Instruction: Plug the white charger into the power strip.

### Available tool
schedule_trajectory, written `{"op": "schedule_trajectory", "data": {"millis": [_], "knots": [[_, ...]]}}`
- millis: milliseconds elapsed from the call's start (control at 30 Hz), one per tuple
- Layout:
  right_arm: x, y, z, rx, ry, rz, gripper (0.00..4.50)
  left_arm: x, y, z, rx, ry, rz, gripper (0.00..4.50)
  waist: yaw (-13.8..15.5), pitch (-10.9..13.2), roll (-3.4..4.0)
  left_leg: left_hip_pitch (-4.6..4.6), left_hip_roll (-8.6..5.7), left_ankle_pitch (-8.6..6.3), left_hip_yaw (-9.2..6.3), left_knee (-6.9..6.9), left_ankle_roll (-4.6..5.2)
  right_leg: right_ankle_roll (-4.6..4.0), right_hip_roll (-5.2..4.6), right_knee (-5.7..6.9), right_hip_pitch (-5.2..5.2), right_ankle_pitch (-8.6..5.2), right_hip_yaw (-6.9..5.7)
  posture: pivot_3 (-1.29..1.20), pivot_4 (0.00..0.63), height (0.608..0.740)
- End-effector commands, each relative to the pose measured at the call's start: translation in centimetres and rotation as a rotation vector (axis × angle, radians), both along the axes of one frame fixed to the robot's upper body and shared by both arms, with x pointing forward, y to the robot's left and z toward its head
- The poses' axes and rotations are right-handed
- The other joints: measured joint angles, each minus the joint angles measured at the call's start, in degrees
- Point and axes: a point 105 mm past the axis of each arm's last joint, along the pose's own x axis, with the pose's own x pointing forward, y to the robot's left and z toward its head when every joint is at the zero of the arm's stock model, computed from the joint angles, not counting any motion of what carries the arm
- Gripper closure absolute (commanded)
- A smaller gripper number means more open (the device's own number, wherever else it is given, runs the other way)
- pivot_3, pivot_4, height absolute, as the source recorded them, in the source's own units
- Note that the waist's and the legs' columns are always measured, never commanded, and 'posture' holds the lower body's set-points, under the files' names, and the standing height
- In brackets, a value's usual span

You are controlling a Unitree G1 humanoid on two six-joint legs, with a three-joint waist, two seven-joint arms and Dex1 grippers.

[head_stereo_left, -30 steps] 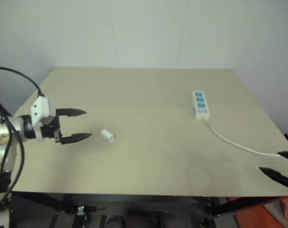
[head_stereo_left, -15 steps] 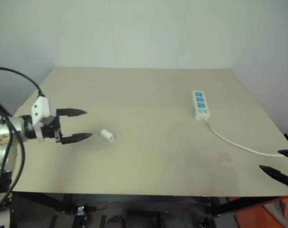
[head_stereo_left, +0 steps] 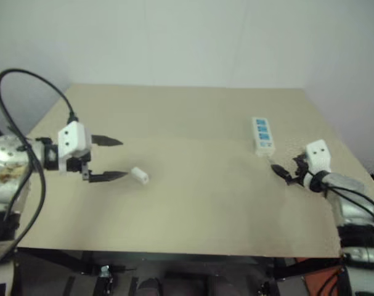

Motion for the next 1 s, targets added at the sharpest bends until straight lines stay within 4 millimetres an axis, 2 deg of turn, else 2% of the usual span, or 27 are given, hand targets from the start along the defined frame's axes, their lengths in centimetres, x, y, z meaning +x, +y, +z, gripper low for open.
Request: {"op": "schedule_trajectory", "data": {"millis": [33, 167, 267, 333, 567, 700, 733, 833, 900, 1000], "knots": [[0.9, 0.0, 0.4, -0.01, -0.026, 0.007, 0.0, -0.2, -0.3, 1.2, 0.068, -0.047, -0.017, 0.03, 0.09, 0.0, 0.0, -0.12, -0.02, -0.02, 0.02, -0.01, 0.03, 0.0, -0.04, 0.0, -0.13, 0.0, 0.0, 0.0, 0.15, 0.74], [2.7, 1.2, -1.1, 0.02, 0.043, -0.002, 0.0, 0.1, -0.8, 0.5, 0.113, -0.052, -0.034, 0.03, -0.43, 0.0, 0.0, -0.3, -0.01, -0.04, 0.02, 0.01, 0.06, -0.02, -0.03, 0.02, -0.29, 0.01, -0.02, 0.0, 0.15, 0.74], [3.1, 1.7, -1.0, 0.095, 0.069, 0.013, 0.0, 0.2, -0.9, 0.5, 0.121, -0.051, -0.039, 0.03, -0.87, 0.0, 0.0, -0.19, 0.02, -0.03, 0.01, 0.03, 0.06, -0.06, 0.03, 0.11, -0.24, 0.07, 0.01, 0.0, 0.15, 0.74], [3.4, 2.2, -0.6, 0.118, 0.069, 0.04, 0.59, 0.2, -0.8, 0.5, 0.124, -0.053, -0.039, 0.0, -1.12, 0.0, 0.0, -0.06, 0.05, -0.02, -0.03, 0.03, 0.06, -0.07, 0.09, 0.15, -0.17, 0.07, 0.0, 0.0, 0.15, 0.74], [3.5, 3.1, -0.4, 0.069, 0.057, 0.085, 3.15, 0.0, -0.8, -0.4, 0.134, -0.022, -0.041, 0.0, -1.9, 0.0, 0.0, -0.03, 0.05, -0.02, -0.04, 0.04, 0.06, -0.07, 0.09, 0.16, -0.13, 0.07, 0.02, 0.0, 0.15, 0.74], [3.4, 3.4, 0.1, 0.046, 0.011, 0.111, 4.49, 0.3, -1.4, 0.1, 0.1, -0.041, -0.059, 0.0, -1.91, 0.0, 0.01, -0.03, 0.05, -0.02, -0.05, 0.03, 0.06, -0.07, 0.1, 0.17, -0.15, 0.07, 0.01, 0.0, 0.15, 0.74], [3.2, 3.8, 0.7, 0.029, -0.019, 0.137, 4.49, 0.4, -1.5, 0.2, 0.1, -0.05, -0.065, 0.0, -1.91, 0.0, 0.0, -0.03, 0.06, -0.02, -0.05, 0.03, 0.06, -0.07, 0.11, 0.18, -0.15, 0.07, 0.0, 0.0, 0.15, 0.74], [1.8, 5.3, 2.6, -0.003, -0.097, 0.227, 4.49, 0.8, -1.3, 0.3, 0.112, -0.062, -0.064, 0.0, -1.84, 0.0, 0.01, -0.11, 0.05, -0.02, -0.06, 0.03, 0.06, -0.06, 0.11, 0.21, -0.21, 0.07, 0.0, 0.0, 0.15, 0.74], [-0.7, 6.4, 3.0, -0.059, -0.108, 0.292, 4.49, 1.0, -1.4, 0.4, 0.113, -0.065, -0.073, 0.0, -1.73, 0.0, 0.06, -0.2, 0.05, -0.02, -0.09, 0.05, 0.06, -0.06, 0.11, 0.25, -0.29, 0.06, -0.02, 0.0, 0.15, 0.74], [-4.9, 7.7, 2.4, -0.077, -0.079, 0.369, 4.49, 1.1, -1.7, 0.7, 0.098, -0.073, -0.095, 0.0, -1.15, 0.0, 0.07, -0.28, 0.05, -0.03, -0.13, 0.05, 0.06, -0.01, 0.11, 0.26, -0.33, 0.03, -0.05, 0.0, 0.15, 0.74]]}}
